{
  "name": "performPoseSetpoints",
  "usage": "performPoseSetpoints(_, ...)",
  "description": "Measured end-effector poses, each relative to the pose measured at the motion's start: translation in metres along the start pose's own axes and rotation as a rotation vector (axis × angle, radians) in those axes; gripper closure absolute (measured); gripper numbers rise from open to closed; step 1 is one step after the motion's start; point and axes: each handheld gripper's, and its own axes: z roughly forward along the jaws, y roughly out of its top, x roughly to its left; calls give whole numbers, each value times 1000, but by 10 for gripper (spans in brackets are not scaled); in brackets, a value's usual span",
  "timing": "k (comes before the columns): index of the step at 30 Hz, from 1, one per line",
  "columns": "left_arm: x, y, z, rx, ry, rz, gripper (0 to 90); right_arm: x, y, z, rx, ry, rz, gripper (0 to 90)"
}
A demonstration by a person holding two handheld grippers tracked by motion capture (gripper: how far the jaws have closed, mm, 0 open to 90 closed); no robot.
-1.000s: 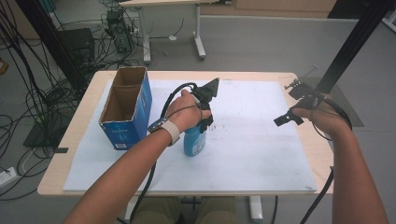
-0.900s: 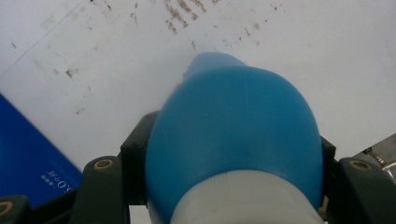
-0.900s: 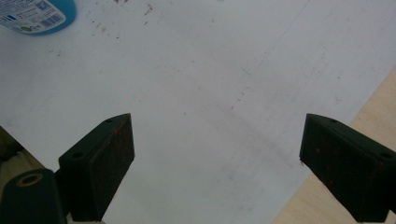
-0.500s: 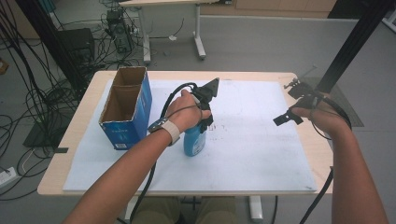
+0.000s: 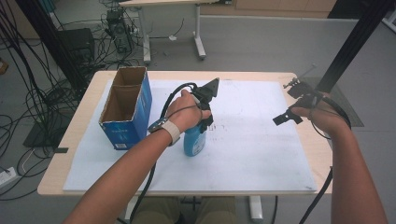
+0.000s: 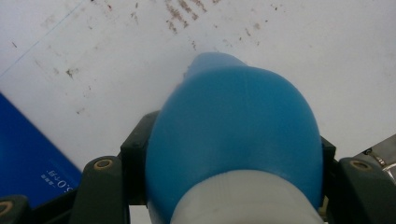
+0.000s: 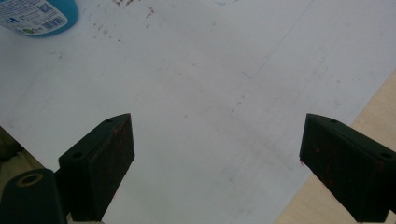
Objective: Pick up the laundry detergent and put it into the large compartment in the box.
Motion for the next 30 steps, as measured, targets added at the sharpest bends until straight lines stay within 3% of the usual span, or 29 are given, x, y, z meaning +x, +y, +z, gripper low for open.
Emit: performPoseSetpoints(30, 2, -4, -1, -18, 0, 4, 384, 0, -5, -2, -3, 2, 6, 100)
